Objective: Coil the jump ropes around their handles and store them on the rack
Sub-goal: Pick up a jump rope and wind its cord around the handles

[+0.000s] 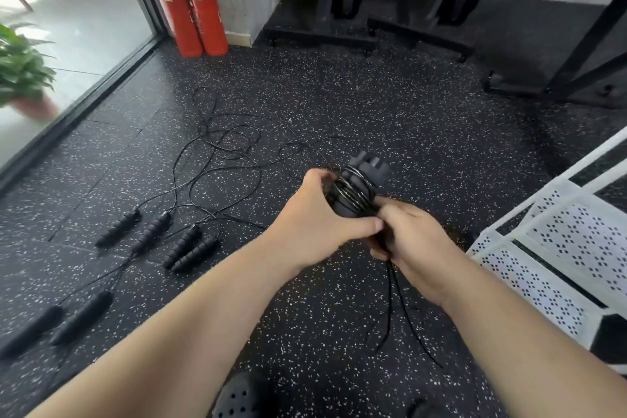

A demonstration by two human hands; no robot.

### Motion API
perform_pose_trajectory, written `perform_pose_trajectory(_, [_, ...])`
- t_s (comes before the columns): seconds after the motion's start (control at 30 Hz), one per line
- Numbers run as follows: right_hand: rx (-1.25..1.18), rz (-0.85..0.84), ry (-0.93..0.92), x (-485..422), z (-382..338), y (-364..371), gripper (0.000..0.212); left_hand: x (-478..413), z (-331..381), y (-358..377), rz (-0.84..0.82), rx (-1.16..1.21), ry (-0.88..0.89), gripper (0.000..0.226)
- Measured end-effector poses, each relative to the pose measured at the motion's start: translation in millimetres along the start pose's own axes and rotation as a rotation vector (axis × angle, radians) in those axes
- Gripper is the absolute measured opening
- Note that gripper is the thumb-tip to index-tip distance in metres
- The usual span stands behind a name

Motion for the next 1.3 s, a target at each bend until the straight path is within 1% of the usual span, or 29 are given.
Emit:
perform_pose_trajectory(0.07, [-0.010,-0.124,0.018,5.4,-4.7,4.7,0.041,-4.7,-6.9,0.4,-0.050,0.100,-0.067,0.092])
perform_pose_trajectory(0.13, [0.150,-0.243,-0.011,13.8,-14.0,11.7,0.045,-4.6,-8.5,1.3,-0.075,0.119,-0.088,0.091])
perform_pose_trajectory(0.17, [0.225,-0.243,-0.037,16.1,-17.7,12.5,0.047,-3.3,-8.3,2.8,-0.091,0.117,-0.088,0.091])
perform_pose_trajectory(0.23, [0.280,-0.160,-0.078,12.3,-21.3,6.8,0.050,0.7,-5.7,7.6,-0.140,0.104,-0.076,0.086])
perform_pose_trajectory(0.33, [0.282,-0.081,-0.080,6.9,-20.7,-2.1,0.053,7.3,1.1,15.8,-0.271,0.103,-0.031,0.074])
perform_pose_trajectory(0.37, [0.254,-0.072,-0.076,5.7,-20.7,-4.3,0.053,6.6,1.7,14.8,-0.275,0.108,-0.018,0.072])
perform_pose_trajectory(0.43, [0.160,-0.081,-0.070,3.4,-19.4,-5.6,0.050,2.2,0.1,8.1,-0.201,0.122,-0.015,0.067])
perform_pose_trajectory(0.5, [0.092,-0.092,-0.062,2.0,-16.3,-3.3,0.051,-1.5,-4.4,5.4,-0.135,0.104,-0.038,0.060])
perform_pose_trajectory(0.57, [0.061,-0.090,-0.036,1.7,-11.7,-0.3,0.049,-4.2,-7.6,4.8,-0.074,0.055,-0.051,0.055])
perform_pose_trajectory(0.63, [0.087,-0.078,-0.002,2.5,-9.7,-0.8,0.043,-4.9,-5.1,-3.3,0.037,-0.063,-0.002,0.052])
perform_pose_trajectory(0.67, [0.152,-0.075,0.001,2.3,-10.6,-3.3,0.041,-4.5,-2.5,-8.8,0.101,-0.145,0.035,0.053])
perform_pose_trajectory(0.7, [0.271,-0.086,-0.018,2.1,-13.4,-6.3,0.038,-4.0,0.1,-13.3,0.148,-0.215,0.067,0.054])
perform_pose_trajectory(0.8, [0.752,-0.125,-0.185,3.9,-30.8,-11.0,0.019,-6.0,1.1,-23.1,0.207,-0.308,0.096,0.045])
perform_pose_trajectory(0.87, [0.979,-0.134,-0.254,12.0,-42.4,-7.8,0.030,-10.0,-2.1,-25.7,0.234,-0.365,0.095,0.040])
perform_pose_trajectory(0.97, [1.214,-0.161,-0.350,25.1,-52.7,2.6,0.035,-13.1,-5.8,-25.7,0.266,-0.442,0.071,0.038])
perform_pose_trajectory(1.03, [1.272,-0.131,-0.446,31.5,-63.3,7.1,0.034,-15.2,-9.0,-26.7,0.264,-0.436,0.022,0.039])
perform_pose_trajectory(1.13, [1.223,-0.081,-0.557,37.1,-78.1,8.8,0.026,-17.7,-11.6,-25.6,0.228,-0.503,0.005,0.039])
perform_pose_trajectory(1.23, [1.202,-0.058,-0.653,40.9,-85.9,9.1,0.019,-15.9,-13.9,-16.0,0.172,-0.661,0.046,0.040])
perform_pose_trajectory(1.3, [1.183,-0.031,-0.679,39.4,-89.5,3.7,0.018,-12.0,-11.3,-2.9,0.119,-0.787,0.129,0.042])
Point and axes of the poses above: each hand's wrist, its own x-axis away from the middle knuckle, its own y-axis out of the palm, z = x × y, the point moved 8 cm from there along -x, towards the middle knuckle, and after that the axes turned 7 degrees about -y, right-handed, at the moved point
